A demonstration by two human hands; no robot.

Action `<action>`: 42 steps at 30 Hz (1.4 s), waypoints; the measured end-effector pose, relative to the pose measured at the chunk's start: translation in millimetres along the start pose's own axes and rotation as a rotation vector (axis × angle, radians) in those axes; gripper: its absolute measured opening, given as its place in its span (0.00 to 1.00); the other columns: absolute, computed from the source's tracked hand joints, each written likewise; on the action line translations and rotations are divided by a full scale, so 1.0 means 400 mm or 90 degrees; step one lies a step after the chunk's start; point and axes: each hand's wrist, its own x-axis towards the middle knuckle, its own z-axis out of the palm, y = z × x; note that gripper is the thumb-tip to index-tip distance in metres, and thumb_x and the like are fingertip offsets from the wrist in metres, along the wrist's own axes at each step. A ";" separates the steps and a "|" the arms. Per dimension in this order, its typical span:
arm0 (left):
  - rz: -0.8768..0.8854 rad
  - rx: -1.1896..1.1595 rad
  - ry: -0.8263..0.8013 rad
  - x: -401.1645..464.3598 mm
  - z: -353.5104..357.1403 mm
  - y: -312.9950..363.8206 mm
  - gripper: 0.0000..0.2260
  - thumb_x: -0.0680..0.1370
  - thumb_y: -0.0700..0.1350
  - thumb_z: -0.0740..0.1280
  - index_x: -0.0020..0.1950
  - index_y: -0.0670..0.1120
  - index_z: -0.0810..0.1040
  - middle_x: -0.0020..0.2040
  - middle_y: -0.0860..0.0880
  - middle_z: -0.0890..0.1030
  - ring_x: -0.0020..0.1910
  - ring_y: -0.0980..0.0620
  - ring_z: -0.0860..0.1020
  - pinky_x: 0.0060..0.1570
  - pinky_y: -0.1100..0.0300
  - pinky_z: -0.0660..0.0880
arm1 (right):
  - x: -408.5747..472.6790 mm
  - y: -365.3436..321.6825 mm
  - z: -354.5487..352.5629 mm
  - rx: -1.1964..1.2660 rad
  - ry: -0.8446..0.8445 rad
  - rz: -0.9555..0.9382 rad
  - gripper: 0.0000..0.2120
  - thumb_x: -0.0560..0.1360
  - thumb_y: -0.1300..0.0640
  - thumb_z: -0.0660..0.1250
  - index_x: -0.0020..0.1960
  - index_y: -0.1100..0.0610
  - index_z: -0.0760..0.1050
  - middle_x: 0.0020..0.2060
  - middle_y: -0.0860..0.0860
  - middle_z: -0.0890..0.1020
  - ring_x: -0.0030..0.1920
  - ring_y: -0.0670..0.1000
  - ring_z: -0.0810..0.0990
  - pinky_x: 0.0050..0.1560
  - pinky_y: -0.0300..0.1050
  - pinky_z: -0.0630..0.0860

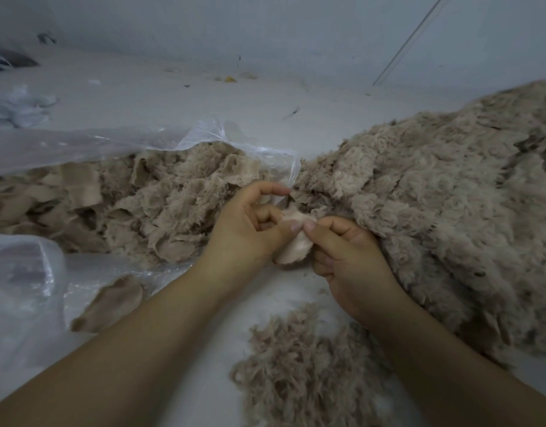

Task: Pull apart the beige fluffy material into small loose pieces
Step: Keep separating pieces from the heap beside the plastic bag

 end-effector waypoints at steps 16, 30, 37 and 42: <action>-0.006 0.982 0.281 0.038 -0.135 0.018 0.05 0.74 0.38 0.67 0.44 0.36 0.78 0.54 0.35 0.70 0.56 0.36 0.65 0.51 0.43 0.61 | 0.005 -0.013 -0.001 0.157 0.089 0.054 0.23 0.75 0.41 0.58 0.37 0.57 0.79 0.25 0.48 0.68 0.22 0.44 0.60 0.21 0.36 0.61; 0.145 0.676 -0.062 0.025 0.028 -0.044 0.15 0.76 0.40 0.67 0.63 0.45 0.79 0.62 0.41 0.74 0.62 0.40 0.67 0.58 0.59 0.61 | 0.005 -0.012 0.008 0.167 0.104 0.050 0.25 0.77 0.40 0.55 0.36 0.57 0.78 0.24 0.48 0.66 0.22 0.44 0.58 0.20 0.36 0.60; 0.038 0.697 -0.147 0.059 0.030 -0.069 0.15 0.82 0.44 0.58 0.67 0.50 0.76 0.66 0.52 0.74 0.65 0.45 0.67 0.64 0.50 0.65 | 0.007 -0.010 0.010 0.146 0.119 0.053 0.24 0.82 0.44 0.52 0.41 0.60 0.75 0.24 0.48 0.65 0.22 0.44 0.58 0.20 0.36 0.59; 0.082 0.442 -0.098 0.017 0.021 -0.026 0.10 0.79 0.37 0.62 0.46 0.32 0.80 0.46 0.36 0.81 0.49 0.41 0.78 0.52 0.46 0.73 | 0.010 -0.007 0.010 0.136 0.131 0.049 0.12 0.84 0.53 0.54 0.53 0.55 0.76 0.25 0.47 0.65 0.22 0.44 0.59 0.21 0.36 0.59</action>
